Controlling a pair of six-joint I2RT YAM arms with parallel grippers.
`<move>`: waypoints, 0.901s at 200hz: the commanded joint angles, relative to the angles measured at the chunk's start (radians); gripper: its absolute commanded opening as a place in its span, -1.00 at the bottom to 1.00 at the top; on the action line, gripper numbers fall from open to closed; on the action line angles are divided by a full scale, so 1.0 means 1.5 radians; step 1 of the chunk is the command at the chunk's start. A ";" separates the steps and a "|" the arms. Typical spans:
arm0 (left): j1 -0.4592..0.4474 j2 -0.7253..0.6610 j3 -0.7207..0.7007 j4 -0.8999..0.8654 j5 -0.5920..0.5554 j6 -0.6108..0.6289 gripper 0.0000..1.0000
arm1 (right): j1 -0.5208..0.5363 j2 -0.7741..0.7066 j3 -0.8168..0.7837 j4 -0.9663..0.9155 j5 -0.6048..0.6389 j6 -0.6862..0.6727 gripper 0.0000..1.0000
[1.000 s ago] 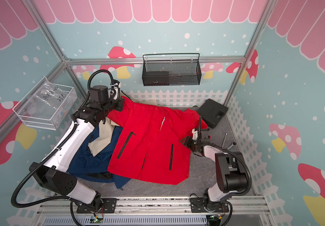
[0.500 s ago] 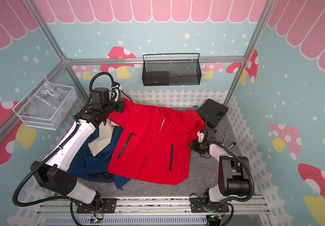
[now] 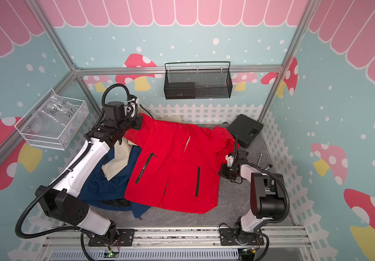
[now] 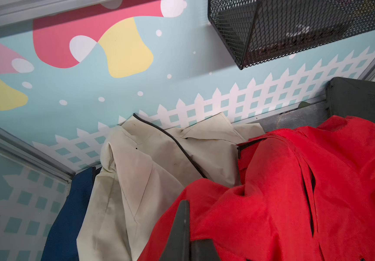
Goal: Unzip the jacket
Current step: Flatten out the jacket at the center of the board.
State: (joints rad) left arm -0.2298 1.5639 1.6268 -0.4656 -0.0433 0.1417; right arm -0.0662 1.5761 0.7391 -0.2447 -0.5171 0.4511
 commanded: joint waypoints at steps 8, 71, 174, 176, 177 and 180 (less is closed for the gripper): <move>0.046 -0.001 -0.001 0.073 -0.048 -0.001 -1.00 | -0.065 -0.055 -0.025 -0.027 0.060 0.029 -1.00; 0.080 0.056 0.024 0.125 -0.082 0.047 -1.00 | -0.173 -0.078 -0.009 -0.079 0.123 0.021 -1.00; 0.138 -0.096 -0.036 -0.218 0.148 -0.213 0.62 | -0.174 -0.143 0.037 -0.070 -0.057 -0.057 0.11; 0.139 -0.104 -0.043 -0.228 0.148 -0.216 0.63 | -0.174 -0.145 0.039 -0.072 -0.057 -0.057 0.12; 0.138 -0.108 -0.047 -0.233 0.148 -0.217 0.63 | -0.174 -0.146 0.039 -0.073 -0.057 -0.057 0.12; 0.139 -0.121 -0.058 -0.247 0.146 -0.220 0.64 | -0.174 -0.149 0.040 -0.074 -0.056 -0.057 0.13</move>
State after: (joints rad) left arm -0.0212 1.5528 1.6070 -0.6109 0.0887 -0.0635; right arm -0.3264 1.4086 0.7582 -0.3244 -0.5774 0.4026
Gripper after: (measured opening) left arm 0.796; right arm 0.547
